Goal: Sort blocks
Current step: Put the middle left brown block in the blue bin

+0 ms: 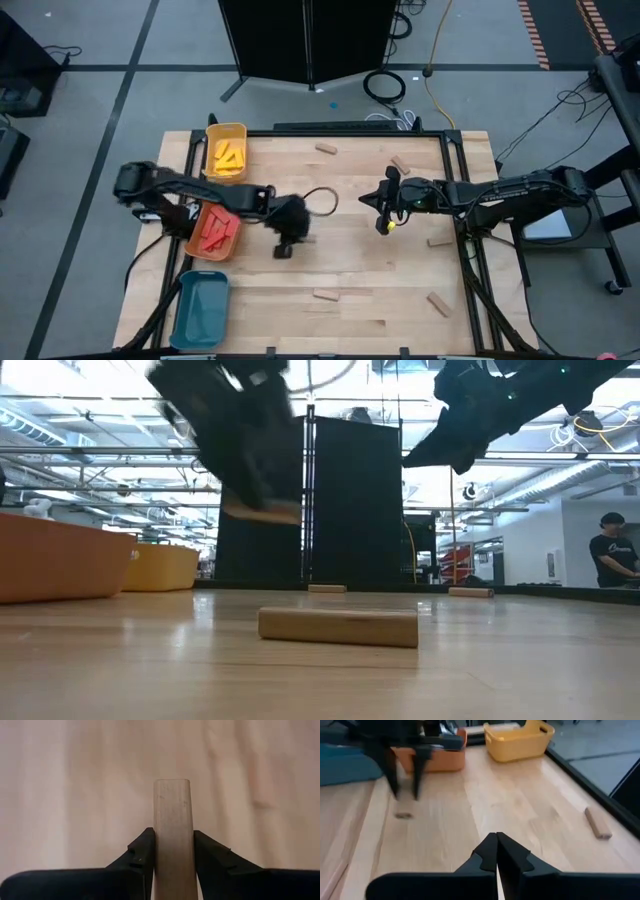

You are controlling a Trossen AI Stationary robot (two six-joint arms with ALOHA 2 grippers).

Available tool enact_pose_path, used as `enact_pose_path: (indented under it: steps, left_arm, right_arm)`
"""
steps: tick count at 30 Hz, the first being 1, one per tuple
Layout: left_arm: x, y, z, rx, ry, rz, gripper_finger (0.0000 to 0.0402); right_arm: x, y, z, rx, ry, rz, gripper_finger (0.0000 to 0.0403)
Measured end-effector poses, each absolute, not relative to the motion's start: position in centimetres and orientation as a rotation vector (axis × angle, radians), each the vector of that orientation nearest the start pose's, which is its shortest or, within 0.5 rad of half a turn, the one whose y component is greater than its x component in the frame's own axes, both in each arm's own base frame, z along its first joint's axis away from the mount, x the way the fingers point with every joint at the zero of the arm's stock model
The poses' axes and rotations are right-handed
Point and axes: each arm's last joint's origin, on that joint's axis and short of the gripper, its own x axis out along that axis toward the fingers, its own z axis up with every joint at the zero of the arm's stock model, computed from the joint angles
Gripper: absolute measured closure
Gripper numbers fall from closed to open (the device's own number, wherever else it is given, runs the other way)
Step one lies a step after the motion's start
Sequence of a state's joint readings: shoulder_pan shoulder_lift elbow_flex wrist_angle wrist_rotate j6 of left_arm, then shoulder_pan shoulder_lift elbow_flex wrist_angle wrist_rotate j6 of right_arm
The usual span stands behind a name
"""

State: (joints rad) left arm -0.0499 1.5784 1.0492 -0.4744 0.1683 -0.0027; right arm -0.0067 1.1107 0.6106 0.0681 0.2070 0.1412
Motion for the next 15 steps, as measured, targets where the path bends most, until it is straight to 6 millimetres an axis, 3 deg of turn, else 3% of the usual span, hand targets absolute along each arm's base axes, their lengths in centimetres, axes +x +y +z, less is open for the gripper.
enact_pose_path:
  steps: [8,15]
  left_arm:
    - [24.4,-8.5,26.1,-0.305,1.174,-0.190,0.0301]
    - [18.6,-13.8,27.0,-0.450,1.376,-0.124,0.0301]
  right_arm:
    - [23.7,-0.8,24.4,0.039,0.321,-0.224,0.0403]
    - [23.9,-0.8,25.0,0.035,0.259,-0.217,0.0403]
